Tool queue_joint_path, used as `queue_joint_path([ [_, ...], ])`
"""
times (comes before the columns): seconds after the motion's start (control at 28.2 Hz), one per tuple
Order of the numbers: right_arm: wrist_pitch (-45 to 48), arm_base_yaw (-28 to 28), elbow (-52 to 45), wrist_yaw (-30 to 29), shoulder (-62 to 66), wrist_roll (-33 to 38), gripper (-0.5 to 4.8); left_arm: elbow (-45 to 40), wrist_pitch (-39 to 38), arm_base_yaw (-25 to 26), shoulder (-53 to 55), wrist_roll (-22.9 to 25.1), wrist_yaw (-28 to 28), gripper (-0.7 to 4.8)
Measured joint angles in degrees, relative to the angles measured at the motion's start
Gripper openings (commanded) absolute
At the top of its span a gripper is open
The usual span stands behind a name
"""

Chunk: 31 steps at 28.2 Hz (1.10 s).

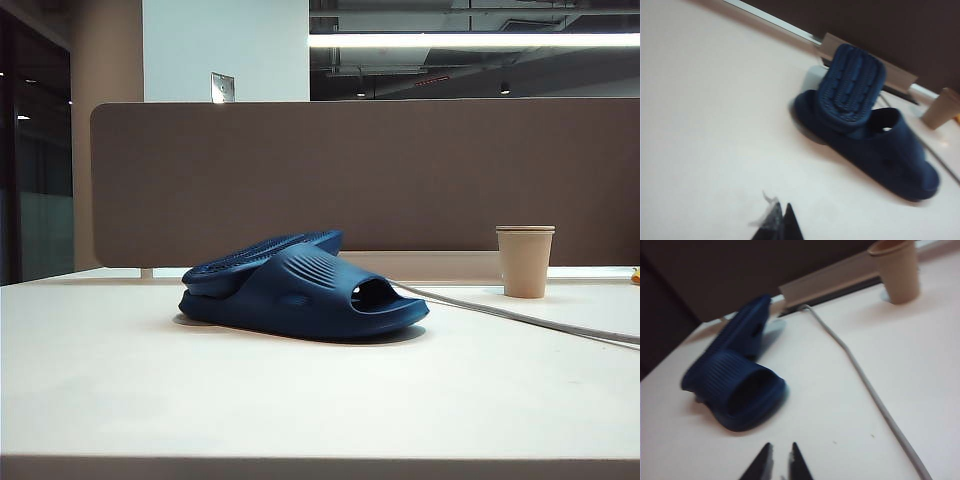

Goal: Interlock the pair of blue slippers on the table with their fronts facing up.

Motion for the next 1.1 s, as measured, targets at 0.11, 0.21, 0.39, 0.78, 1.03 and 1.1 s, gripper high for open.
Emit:
queue_joint_path([
  [0.11, -1.01, 0.0, 3.93, 1.66, 0.0, 0.37, 2.24, 0.0, 3.91, 0.0, 0.02, -3.06, 3.63, -0.06],
  [0.21, -3.58, 0.0, 7.74, 5.4, 0.0, 0.33, 2.2, 2.95, 6.73, 0.0, 0.02, -3.89, 5.07, -0.06],
  [0.39, -6.95, 0.0, 14.1, 8.55, 3.89, 0.22, 2.2, 9.81, 5.92, 0.0, 0.13, -1.99, 5.11, -0.06],
  [0.78, -8.55, 0.09, 29.77, 1.16, 29.2, -2.97, 2.2, 24.85, 0.13, 0.0, 12.09, 1.44, 10.34, -0.06],
  [1.03, -4.92, 0.17, 37.13, -9.11, 42.84, -5.68, 1.98, 32.46, -0.57, 0.0, 22.29, 3.06, 16.31, -0.06],
  [1.1, -3.32, 0.17, 38.32, -12.28, 45.55, -5.77, 1.98, 33.92, -0.46, 0.0, 24.74, 5.49, 17.25, -0.06],
])
